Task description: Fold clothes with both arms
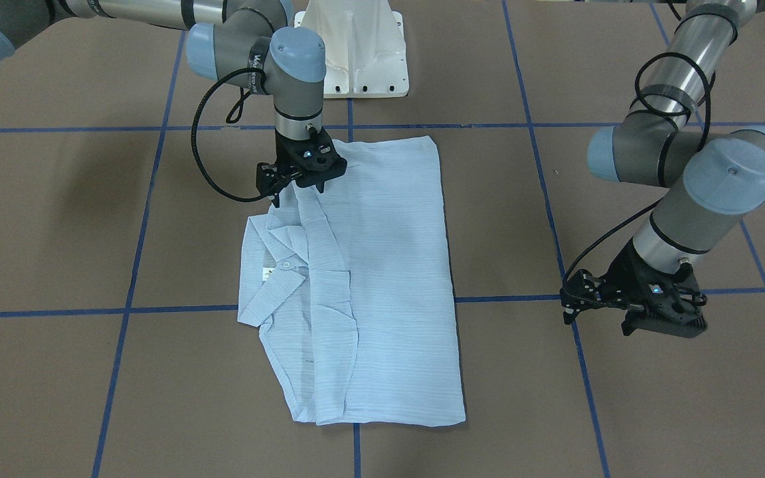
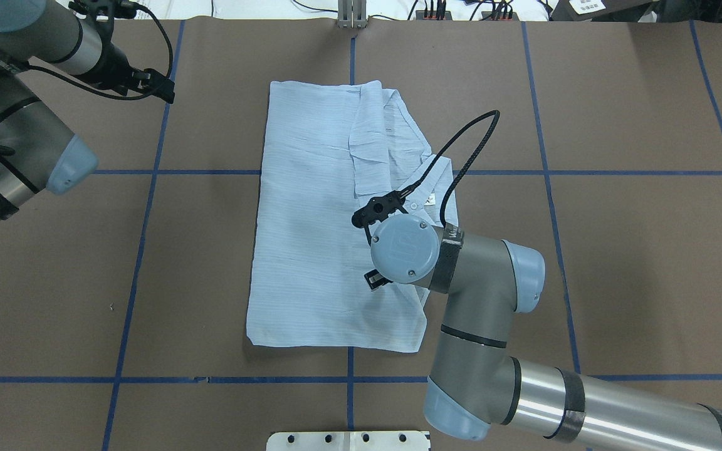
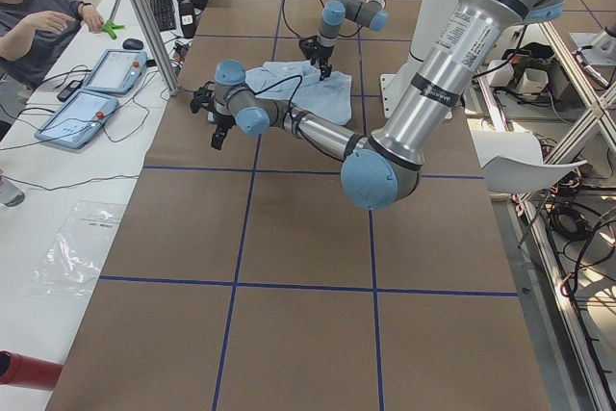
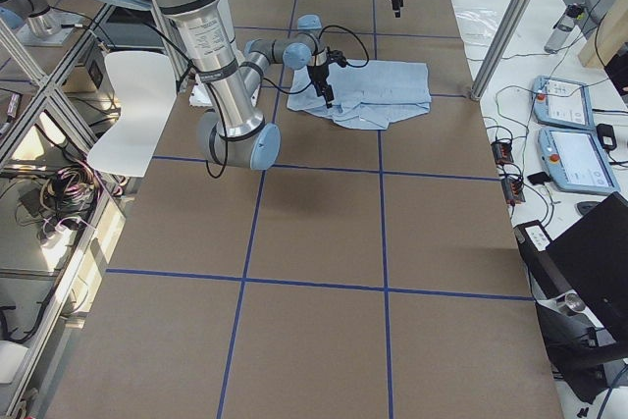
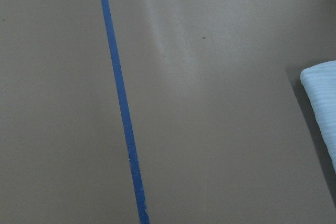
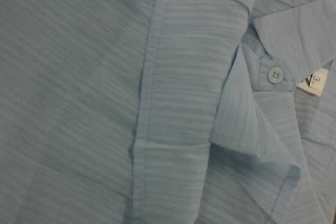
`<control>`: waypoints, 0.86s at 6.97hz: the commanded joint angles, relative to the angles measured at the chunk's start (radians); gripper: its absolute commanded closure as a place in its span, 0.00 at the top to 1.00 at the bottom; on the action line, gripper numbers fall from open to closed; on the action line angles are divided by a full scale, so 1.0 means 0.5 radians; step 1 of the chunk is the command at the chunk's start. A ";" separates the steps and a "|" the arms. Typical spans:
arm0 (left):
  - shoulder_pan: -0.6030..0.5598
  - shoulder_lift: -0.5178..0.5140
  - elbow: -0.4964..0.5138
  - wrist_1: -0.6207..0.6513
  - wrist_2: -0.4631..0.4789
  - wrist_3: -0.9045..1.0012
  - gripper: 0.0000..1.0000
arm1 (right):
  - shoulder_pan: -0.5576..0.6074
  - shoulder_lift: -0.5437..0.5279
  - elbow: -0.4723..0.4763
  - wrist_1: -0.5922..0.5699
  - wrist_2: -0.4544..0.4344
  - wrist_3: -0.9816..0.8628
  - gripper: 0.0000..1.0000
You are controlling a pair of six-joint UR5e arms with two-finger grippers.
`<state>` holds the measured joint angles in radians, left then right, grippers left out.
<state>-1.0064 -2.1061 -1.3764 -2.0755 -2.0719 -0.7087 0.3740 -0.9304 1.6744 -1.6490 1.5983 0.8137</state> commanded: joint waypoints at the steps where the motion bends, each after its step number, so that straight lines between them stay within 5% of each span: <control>1: 0.000 0.000 0.001 0.000 -0.004 0.000 1.00 | -0.012 0.008 -0.020 -0.052 -0.006 0.002 1.00; 6: 0.000 -0.003 -0.002 0.000 -0.001 0.000 1.00 | 0.000 -0.001 -0.005 -0.230 -0.024 -0.032 1.00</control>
<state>-1.0063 -2.1076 -1.3769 -2.0755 -2.0733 -0.7087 0.3692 -0.9287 1.6672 -1.7347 1.5891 0.8064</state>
